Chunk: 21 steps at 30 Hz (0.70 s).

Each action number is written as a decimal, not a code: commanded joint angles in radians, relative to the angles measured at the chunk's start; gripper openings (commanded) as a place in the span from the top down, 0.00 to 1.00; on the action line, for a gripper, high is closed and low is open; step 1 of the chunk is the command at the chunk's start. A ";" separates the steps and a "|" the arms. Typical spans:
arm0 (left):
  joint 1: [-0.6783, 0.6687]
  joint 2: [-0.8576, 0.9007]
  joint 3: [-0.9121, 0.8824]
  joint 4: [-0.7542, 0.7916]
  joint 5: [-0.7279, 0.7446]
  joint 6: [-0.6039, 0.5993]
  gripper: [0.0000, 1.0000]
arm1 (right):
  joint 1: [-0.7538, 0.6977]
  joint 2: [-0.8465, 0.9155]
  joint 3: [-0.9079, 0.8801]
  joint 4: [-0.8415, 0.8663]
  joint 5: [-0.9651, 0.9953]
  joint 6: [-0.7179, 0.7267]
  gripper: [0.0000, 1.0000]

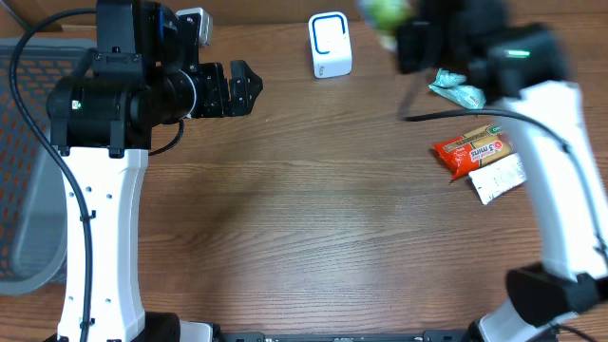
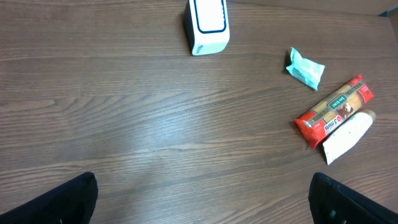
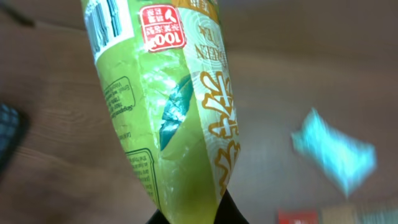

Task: Scan the item barcode
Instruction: 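Carry the pouch to the right side and drop it on the pile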

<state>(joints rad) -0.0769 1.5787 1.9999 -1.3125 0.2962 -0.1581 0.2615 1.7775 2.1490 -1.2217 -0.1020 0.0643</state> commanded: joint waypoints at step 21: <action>0.005 0.009 0.005 0.003 0.003 0.001 0.00 | -0.480 0.000 -0.804 0.313 0.121 0.647 0.82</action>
<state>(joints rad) -0.0772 1.5787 1.9999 -1.3125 0.2962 -0.1581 -0.2253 1.8027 1.3727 -0.9344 0.0643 0.6926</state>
